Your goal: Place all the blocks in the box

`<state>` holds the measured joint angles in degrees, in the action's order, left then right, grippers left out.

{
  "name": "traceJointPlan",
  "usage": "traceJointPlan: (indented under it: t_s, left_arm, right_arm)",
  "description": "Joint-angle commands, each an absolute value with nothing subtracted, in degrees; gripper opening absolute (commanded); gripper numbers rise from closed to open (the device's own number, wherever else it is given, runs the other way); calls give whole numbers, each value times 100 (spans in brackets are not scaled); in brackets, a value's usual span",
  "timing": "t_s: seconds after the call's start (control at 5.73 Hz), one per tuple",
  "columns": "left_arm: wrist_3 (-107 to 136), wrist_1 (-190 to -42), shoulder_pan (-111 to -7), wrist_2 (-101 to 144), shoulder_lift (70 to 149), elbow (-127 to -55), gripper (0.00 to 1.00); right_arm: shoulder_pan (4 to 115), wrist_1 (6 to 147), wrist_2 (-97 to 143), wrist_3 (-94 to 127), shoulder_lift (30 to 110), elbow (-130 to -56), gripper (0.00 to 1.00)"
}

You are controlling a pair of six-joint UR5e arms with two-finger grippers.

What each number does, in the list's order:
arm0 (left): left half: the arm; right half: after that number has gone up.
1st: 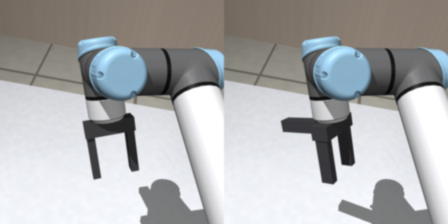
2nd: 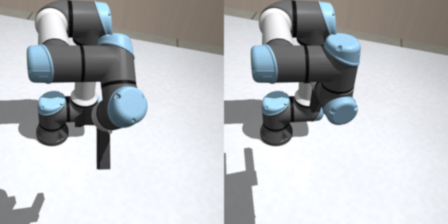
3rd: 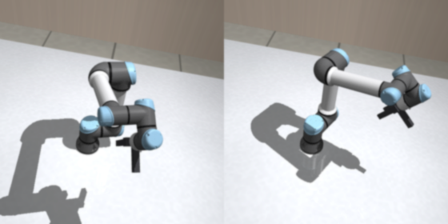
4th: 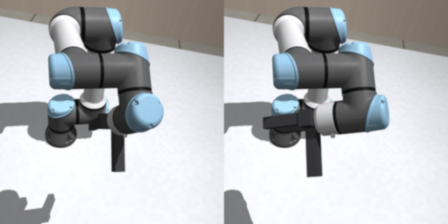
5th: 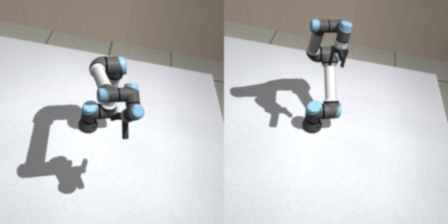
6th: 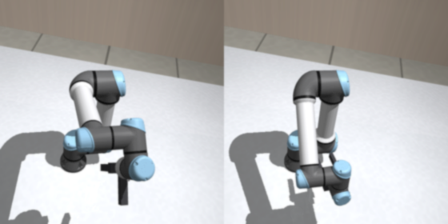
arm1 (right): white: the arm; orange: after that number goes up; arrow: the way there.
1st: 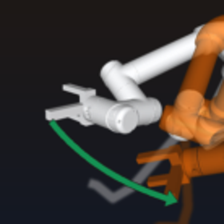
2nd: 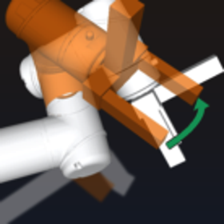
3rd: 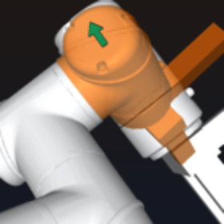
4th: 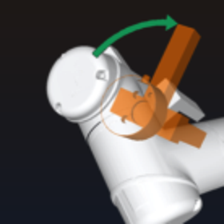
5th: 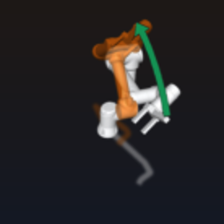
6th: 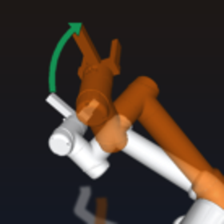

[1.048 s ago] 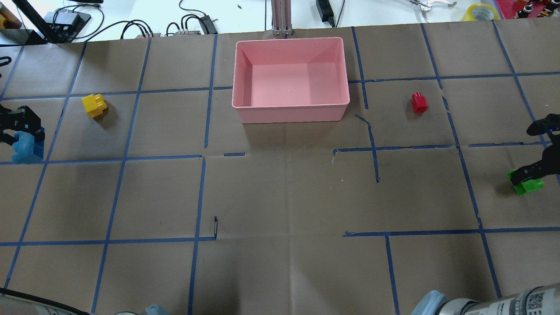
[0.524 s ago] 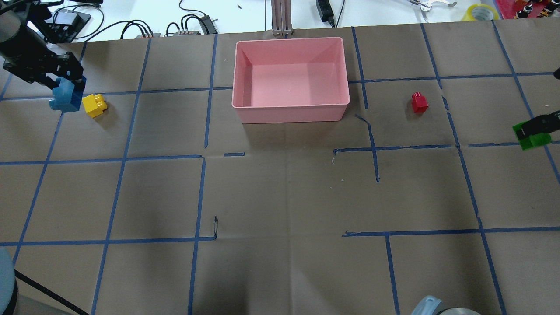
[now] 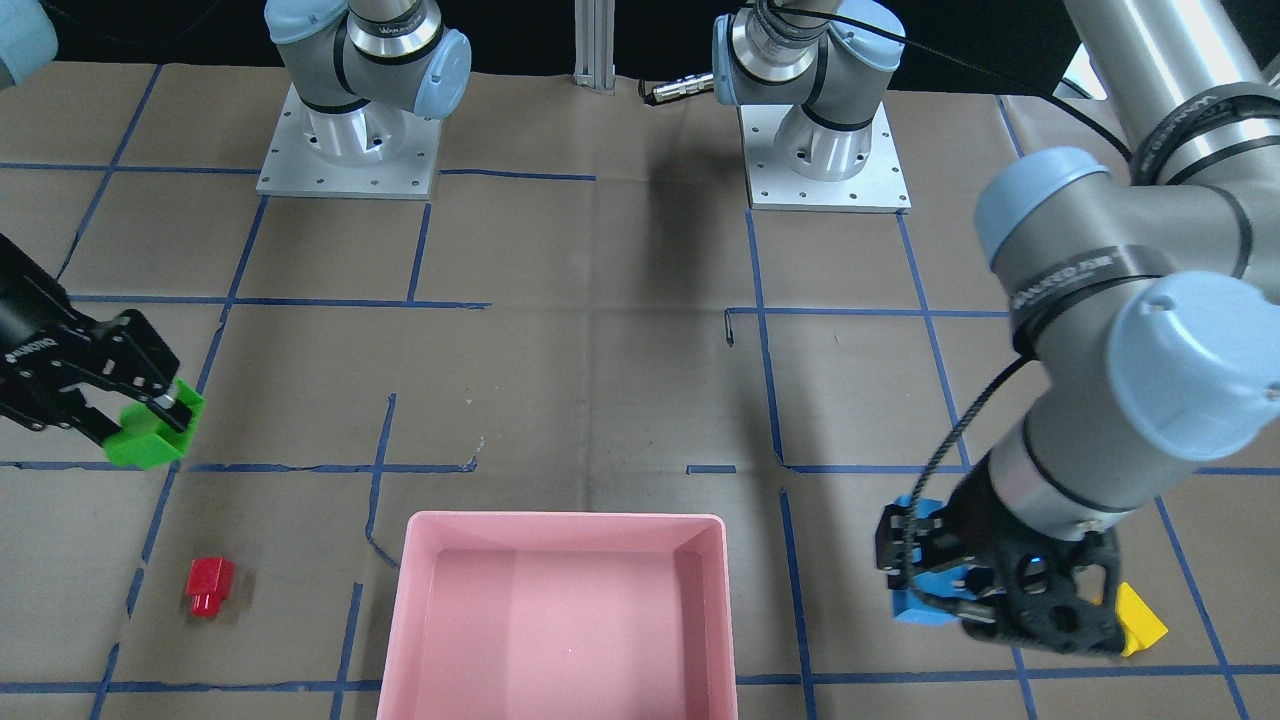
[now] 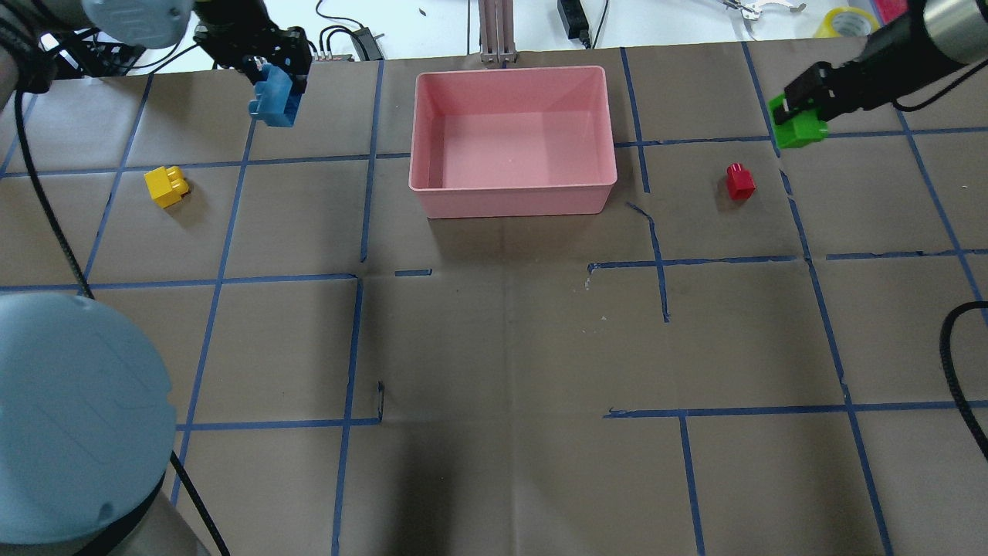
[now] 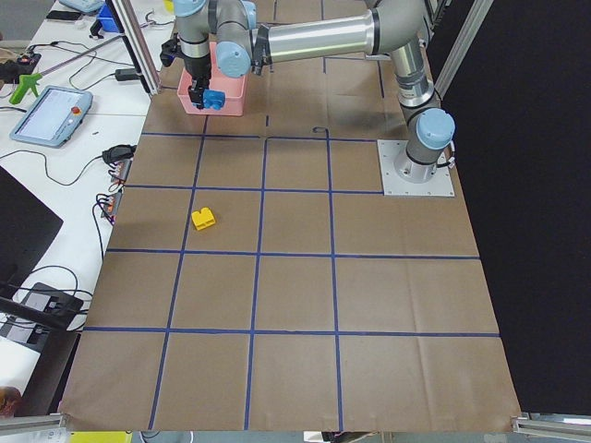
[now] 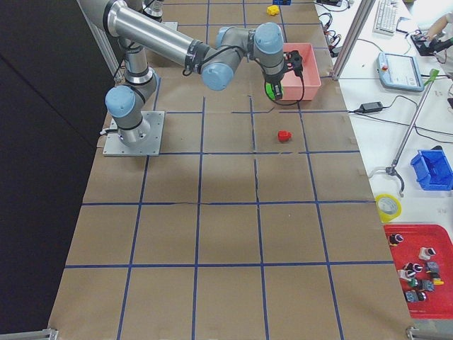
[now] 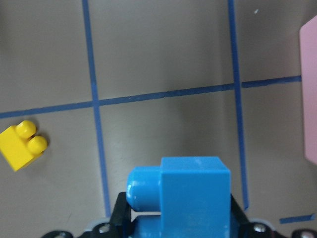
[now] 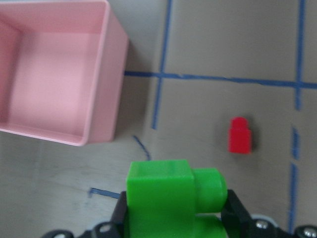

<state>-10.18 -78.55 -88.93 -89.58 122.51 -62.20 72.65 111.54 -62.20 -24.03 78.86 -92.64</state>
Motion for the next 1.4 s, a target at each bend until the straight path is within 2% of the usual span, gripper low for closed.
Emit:
traceJointPlan:
  t_s: [0.0,0.17,0.35,0.52,0.7,1.22]
  left_arm:
    - [-14,-7832,-9813,-8921,12952,-5548,18]
    - [209,-7735,-10061,-8947,13207,-5476,18]
    - [428,-7543,-10142,-8947,13323,-5493,20]
    - [639,-6993,-10151,-8947,13394,-5571,62]
    - [990,-6752,-10204,-8999,13377,-5616,99]
    - [556,-6820,-9663,-8974,13026,-5695,100]
  right_arm:
    - [8283,11659,-5221,-1621,6799,-8547,4]
    - [8714,11698,-5273,-1078,6263,-8064,4]
    - [8788,11811,-5282,-1020,6014,-7990,4]
    - [8806,11812,-5291,-1011,6003,-8015,7]
    - [8815,11804,-5300,-1019,5986,-7963,99]
    - [8763,11699,-5422,-1107,6221,-7997,100]
